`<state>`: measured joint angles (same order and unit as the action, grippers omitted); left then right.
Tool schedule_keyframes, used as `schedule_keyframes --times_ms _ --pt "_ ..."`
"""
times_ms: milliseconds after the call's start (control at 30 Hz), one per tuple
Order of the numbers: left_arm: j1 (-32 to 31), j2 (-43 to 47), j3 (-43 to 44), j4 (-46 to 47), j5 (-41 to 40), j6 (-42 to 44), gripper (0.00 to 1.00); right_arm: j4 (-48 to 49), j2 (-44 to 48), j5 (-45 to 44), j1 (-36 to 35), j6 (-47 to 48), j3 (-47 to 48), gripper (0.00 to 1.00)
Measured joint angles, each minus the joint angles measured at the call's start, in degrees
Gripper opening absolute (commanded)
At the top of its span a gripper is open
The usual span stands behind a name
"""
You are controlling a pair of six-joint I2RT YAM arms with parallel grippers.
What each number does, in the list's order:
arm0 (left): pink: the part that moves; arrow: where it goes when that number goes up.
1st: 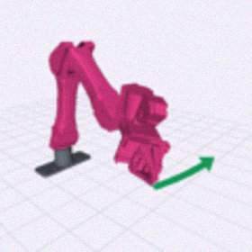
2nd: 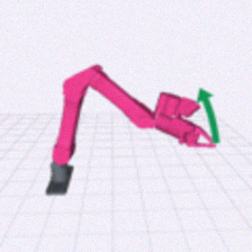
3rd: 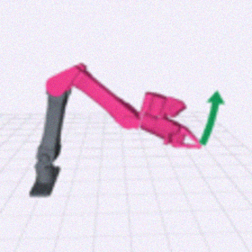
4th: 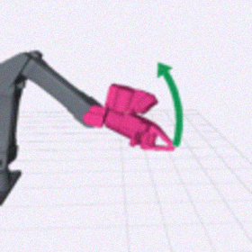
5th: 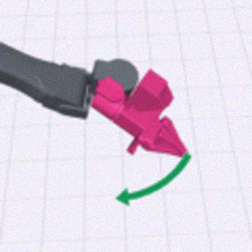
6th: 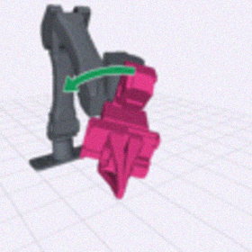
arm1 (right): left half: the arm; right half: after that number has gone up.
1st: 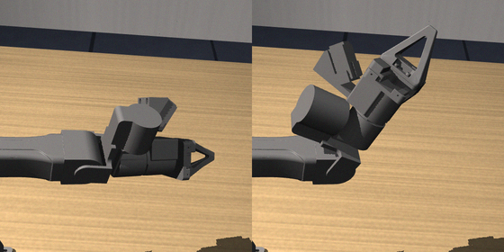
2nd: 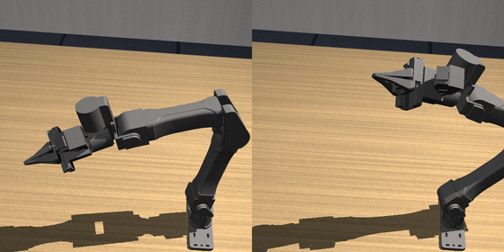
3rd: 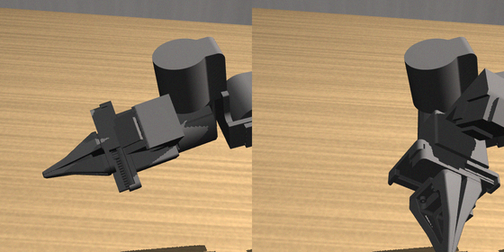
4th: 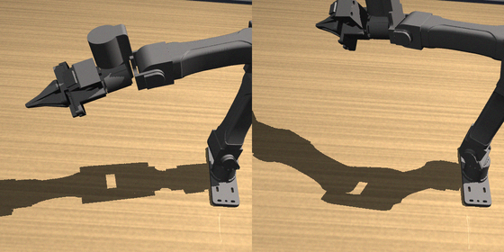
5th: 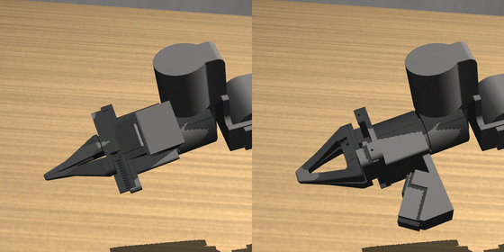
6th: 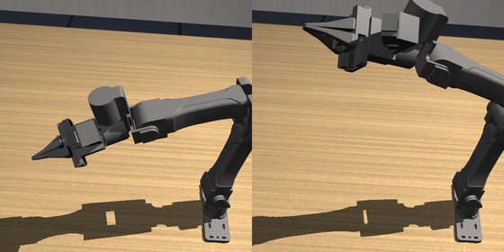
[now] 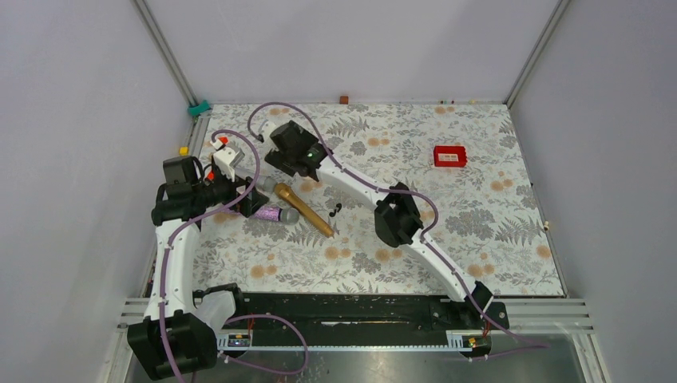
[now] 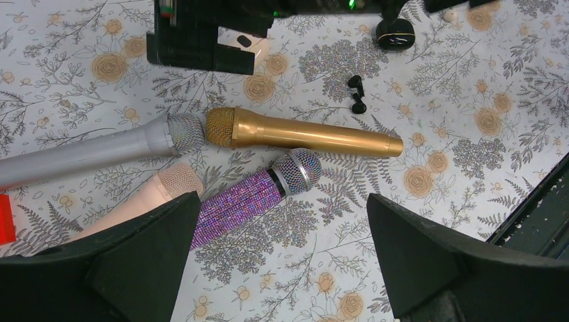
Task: Insert the wireless bluetooth earbuds into the charging case
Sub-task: Adjust the charging case at the center of the board.
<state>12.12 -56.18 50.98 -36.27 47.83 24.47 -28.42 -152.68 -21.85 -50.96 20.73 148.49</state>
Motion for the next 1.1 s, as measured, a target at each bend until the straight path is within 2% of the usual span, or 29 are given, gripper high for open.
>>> schedule_keyframes --times_ms 300,533,633,800,1100 --pt "0.3 0.7 0.0 0.0 0.0 0.0 0.98 8.2 -3.7 -4.3 -1.7 19.3 -4.7 0.99" --pt "0.4 1.1 0.0 0.0 0.0 0.1 0.98 10.4 -4.1 -6.6 -1.8 25.8 -7.8 0.99" --pt "0.4 1.1 0.0 0.0 0.0 0.2 0.99 10.6 -2.6 -7.2 -1.8 26.1 -10.4 0.95" --pt "0.4 1.1 0.0 0.0 0.2 0.2 0.99 4.5 0.3 -5.9 -1.1 22.1 -12.8 0.93" --pt "0.5 2.0 0.0 0.0 0.5 0.6 0.98 -7.9 6.6 4.1 4.6 9.7 -18.3 0.94"
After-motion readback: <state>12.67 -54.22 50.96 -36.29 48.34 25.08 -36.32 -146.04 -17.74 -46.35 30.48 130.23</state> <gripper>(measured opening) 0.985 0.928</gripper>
